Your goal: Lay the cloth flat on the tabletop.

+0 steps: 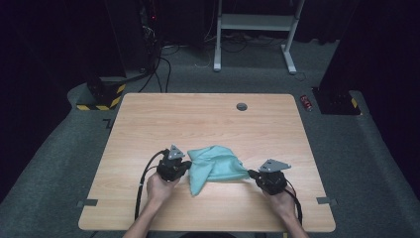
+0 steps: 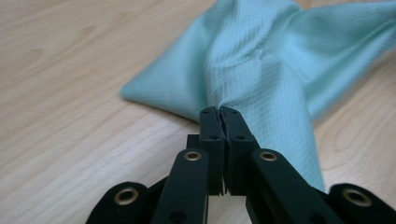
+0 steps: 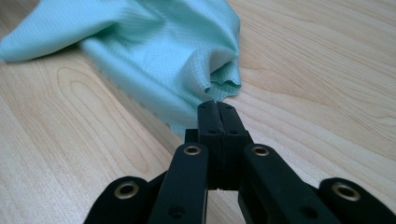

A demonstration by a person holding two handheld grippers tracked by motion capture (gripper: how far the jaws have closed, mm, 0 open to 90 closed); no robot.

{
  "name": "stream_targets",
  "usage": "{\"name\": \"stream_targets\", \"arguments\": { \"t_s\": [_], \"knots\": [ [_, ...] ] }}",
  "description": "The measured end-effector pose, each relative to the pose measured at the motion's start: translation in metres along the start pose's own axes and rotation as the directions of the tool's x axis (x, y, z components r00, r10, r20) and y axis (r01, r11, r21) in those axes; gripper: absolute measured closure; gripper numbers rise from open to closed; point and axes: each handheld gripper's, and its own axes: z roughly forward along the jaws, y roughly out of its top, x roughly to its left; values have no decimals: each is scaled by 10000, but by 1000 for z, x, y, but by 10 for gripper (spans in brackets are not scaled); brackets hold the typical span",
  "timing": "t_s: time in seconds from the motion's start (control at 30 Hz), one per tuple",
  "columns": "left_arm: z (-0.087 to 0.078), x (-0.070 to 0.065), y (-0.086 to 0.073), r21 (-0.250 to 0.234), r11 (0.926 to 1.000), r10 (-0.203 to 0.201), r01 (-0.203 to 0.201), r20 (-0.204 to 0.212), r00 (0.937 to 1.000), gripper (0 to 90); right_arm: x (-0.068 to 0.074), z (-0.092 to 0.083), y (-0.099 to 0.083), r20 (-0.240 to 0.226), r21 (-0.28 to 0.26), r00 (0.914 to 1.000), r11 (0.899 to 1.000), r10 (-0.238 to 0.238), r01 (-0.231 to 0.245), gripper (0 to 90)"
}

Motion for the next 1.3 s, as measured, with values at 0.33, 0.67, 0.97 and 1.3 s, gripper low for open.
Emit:
{"name": "stream_targets", "arguments": {
  "t_s": [0.33, 0.67, 0.97, 1.3],
  "knots": [
    [7, 15, -6, 396, 9990, -192, 223, -789, 9967, 806, -1, 2, 0, -57, 174, 9999, 9998, 141, -140, 900],
    [4, 10, 0, -63, 9999, 117, -120, -524, 9986, 700, -2, 0, -2, -440, 352, 9990, 9994, 75, -60, 836],
    [31, 37, 27, 167, 9975, -659, 681, -1103, 9917, 606, -18, 19, 39, -110, 206, 9976, 9974, 689, -686, 787],
    [56, 45, 30, 483, 9930, -1030, 1076, -884, 9907, 531, -26, 67, 46, -73, 1453, 9900, 9797, 1407, -1381, 755]
  ]
}}
